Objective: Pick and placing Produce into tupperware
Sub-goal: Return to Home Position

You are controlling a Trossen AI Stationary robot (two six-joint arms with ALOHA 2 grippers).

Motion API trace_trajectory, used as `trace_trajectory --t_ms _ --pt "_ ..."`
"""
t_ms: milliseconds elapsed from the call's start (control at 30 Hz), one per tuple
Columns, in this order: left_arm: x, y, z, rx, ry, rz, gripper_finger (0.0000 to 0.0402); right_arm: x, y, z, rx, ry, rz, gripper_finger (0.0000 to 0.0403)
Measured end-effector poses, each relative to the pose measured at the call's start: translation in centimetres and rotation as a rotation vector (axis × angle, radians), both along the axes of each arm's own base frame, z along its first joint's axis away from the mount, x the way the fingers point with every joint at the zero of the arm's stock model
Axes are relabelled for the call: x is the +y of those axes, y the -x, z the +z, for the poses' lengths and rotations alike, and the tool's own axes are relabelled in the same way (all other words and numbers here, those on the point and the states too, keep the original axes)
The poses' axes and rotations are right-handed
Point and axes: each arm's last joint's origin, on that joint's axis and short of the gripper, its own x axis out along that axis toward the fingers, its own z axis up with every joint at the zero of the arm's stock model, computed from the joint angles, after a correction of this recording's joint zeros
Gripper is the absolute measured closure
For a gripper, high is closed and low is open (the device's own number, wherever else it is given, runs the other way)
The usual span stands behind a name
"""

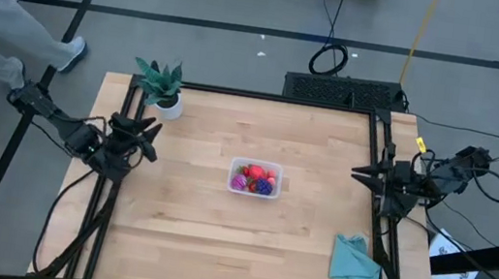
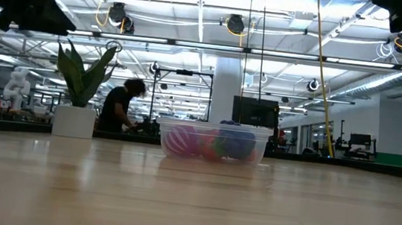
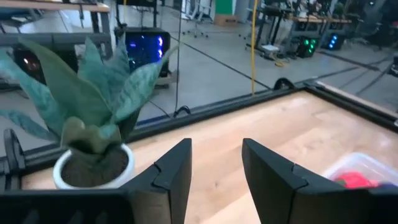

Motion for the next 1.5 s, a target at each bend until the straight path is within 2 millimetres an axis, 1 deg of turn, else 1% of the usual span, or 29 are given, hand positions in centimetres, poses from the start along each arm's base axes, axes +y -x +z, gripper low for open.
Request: trace_trajectory --t_ms 200,367,533,633,700,767,900,967,1067,1133,1267,1367,1500 --pt "0.6 -1.4 0.9 0.079 -0.02 -0.009 0.0257 -0.3 0.1 0.3 -0.026 0.055 -0.053 0.0349" --pt "1.8 -1.4 1.0 0.081 0.018 0.059 0.0257 -1.3 1.2 0.8 -0.076 0.077 -0.133 0.0349" --pt "2.5 -0.3 -0.2 -0.008 0.062 0.089 0.0257 -2.6 3.1 0.5 -0.142 0.03 -0.203 0.0349" --pt "2.5 -0.2 -1.3 -0.07 0.068 0.034 0.0257 -2.5 2.8 0.0 -0.127 0.036 -0.216 0.0349" --pt "2.4 -0.6 -2.0 -0.128 0.062 -0.022 0.0257 -2.3 2.5 -0.3 -0.117 0.034 -0.217 0.0349" --pt "2.4 -0.9 -3.3 -0.149 0.037 -0.063 0.0257 -2.1 2.2 -0.9 -0.104 0.018 -0.218 0.0349" --pt "2.8 -1.6 -5.7 -0.193 0.06 -0.129 0.0257 -1.6 1.5 -2.5 -0.093 -0.072 -0.208 0.0349" --pt "2.9 -1.8 -6.8 -0.202 0.087 -0.169 0.0257 -1.1 0.7 -3.9 -0.072 -0.105 -0.194 0.0349" --pt "3.0 -2.3 -7.2 -0.196 0.097 -0.229 0.0257 -0.1 -0.6 -5.5 -0.103 -0.139 -0.122 0.0349" --pt "3.1 -2.5 -7.4 -0.176 0.097 -0.237 0.0257 0.5 -1.3 -6.5 -0.138 -0.153 -0.07 0.0349" --pt "3.2 -2.9 -7.8 -0.14 0.111 -0.241 0.0257 1.2 -2.2 -8.8 -0.124 -0.156 0.006 0.0349" --pt "3.2 -3.4 -7.9 -0.132 0.113 -0.251 0.0257 1.2 -2.6 -10.1 -0.092 -0.134 -0.02 0.0349" --pt "3.6 -4.0 -7.7 -0.135 0.082 -0.242 0.0257 0.5 -2.8 -10.0 -0.103 -0.099 -0.1 0.0349"
